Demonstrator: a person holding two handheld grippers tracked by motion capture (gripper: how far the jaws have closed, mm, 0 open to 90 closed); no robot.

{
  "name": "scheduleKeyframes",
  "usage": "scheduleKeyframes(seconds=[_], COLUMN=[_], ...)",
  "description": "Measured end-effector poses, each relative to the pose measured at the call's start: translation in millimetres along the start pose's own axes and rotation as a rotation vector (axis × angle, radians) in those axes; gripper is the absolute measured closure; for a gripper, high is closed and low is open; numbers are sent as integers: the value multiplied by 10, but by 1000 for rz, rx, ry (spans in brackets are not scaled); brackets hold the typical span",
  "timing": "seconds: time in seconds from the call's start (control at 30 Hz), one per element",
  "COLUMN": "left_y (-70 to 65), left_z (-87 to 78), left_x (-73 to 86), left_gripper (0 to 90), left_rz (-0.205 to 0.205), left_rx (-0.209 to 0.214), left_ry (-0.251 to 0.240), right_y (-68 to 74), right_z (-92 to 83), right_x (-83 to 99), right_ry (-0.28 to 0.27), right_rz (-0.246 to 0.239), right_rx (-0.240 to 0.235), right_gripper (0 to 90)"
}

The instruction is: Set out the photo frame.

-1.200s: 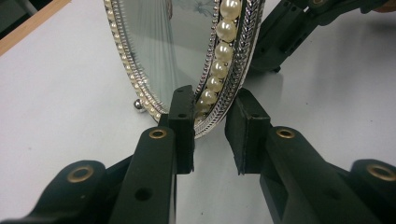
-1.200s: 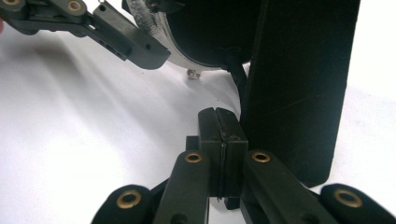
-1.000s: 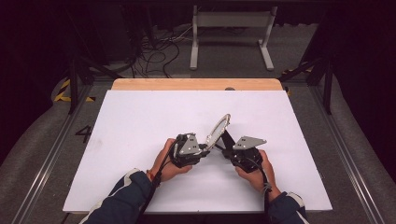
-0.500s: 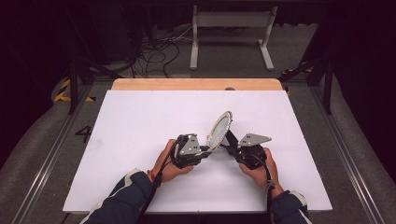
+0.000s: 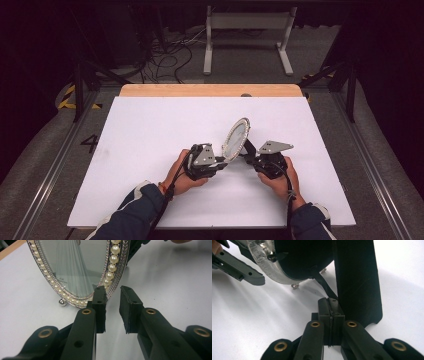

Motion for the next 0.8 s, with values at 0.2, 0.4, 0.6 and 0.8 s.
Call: scheduleKeyframes(seconds=[0.2,0.4,0.6,0.8], left_y=[9,56,160,287], left_z=[-24,-126,-234,-377], left_x=[5,33,183,267], left_gripper=[743,686,580,442], left_rz=[11,-4,-22,-71], left_rx=[0,2,-30,-64], left_ry=[4,11,55,44], right_y=[27,136,283,333], right_z=[-16,-34,18,37], right_x=[-23,-79,-109,-162], right_ry=[-17,-49,-58,-91], right_rz=[-3,-13,-27,8], right_rx=[3,-2,-14,-16], right_gripper=[870,772,641,506])
Point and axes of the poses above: each handheld gripper's, and its own axes: z roughly forward along the jaws, x roughly out of its underside, y roughly to its left, the point moved 9 cm from there along z, roughly forward along the jaws, and after that the axes turned 9 degrees about -x, right-handed, at the moved point
